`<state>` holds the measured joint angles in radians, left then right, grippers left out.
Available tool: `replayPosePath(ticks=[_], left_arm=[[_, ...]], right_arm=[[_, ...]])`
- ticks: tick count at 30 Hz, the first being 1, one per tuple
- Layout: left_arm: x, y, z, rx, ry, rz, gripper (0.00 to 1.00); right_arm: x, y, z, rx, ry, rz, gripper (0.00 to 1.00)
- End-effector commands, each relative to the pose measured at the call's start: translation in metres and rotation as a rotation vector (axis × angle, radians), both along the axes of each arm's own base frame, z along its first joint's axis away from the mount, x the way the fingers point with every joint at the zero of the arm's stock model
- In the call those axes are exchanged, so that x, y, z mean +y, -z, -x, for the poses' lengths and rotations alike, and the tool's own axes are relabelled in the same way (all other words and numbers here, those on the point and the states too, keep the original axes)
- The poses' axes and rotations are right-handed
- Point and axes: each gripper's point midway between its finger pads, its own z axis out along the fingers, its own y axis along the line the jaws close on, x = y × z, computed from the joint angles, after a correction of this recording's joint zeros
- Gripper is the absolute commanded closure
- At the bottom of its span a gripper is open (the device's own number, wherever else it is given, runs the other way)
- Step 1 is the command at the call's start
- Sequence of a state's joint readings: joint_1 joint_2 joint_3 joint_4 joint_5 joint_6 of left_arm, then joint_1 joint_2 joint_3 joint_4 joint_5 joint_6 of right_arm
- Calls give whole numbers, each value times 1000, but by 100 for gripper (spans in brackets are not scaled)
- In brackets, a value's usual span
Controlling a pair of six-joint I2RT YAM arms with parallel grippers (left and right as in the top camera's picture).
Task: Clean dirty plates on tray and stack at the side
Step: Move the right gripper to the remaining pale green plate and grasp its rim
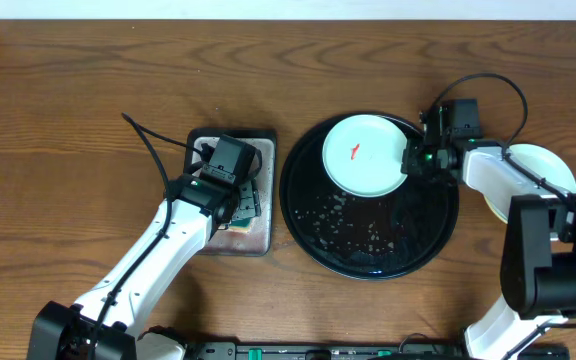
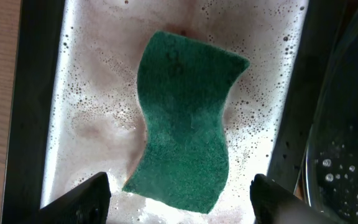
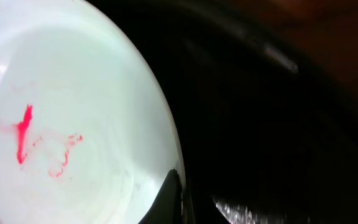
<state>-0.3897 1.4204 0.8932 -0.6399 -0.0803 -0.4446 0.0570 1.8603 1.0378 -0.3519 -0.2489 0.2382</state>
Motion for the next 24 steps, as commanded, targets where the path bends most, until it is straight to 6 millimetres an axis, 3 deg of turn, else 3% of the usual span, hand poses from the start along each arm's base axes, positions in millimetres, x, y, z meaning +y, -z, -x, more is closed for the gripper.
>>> replayPosePath(ticks=[1,4,7,13,24], left_arm=[[2,4,3,16,-7,-3,27],[2,4,3,15,-7,-3,27],[2,4,3,15,-7,-3,27],[2,6,3,20,-6,-6,27],[3,30,-11,31,-18,-50,27]], right_arm=[[2,-26,12,-10,-10,2,99],[2,-43,27,7,-16,5,99],[0,-47,46,63,-40,17,99],[4,-25,79,196,-60,25,99],[5,1,103,241,-72,30,99]])
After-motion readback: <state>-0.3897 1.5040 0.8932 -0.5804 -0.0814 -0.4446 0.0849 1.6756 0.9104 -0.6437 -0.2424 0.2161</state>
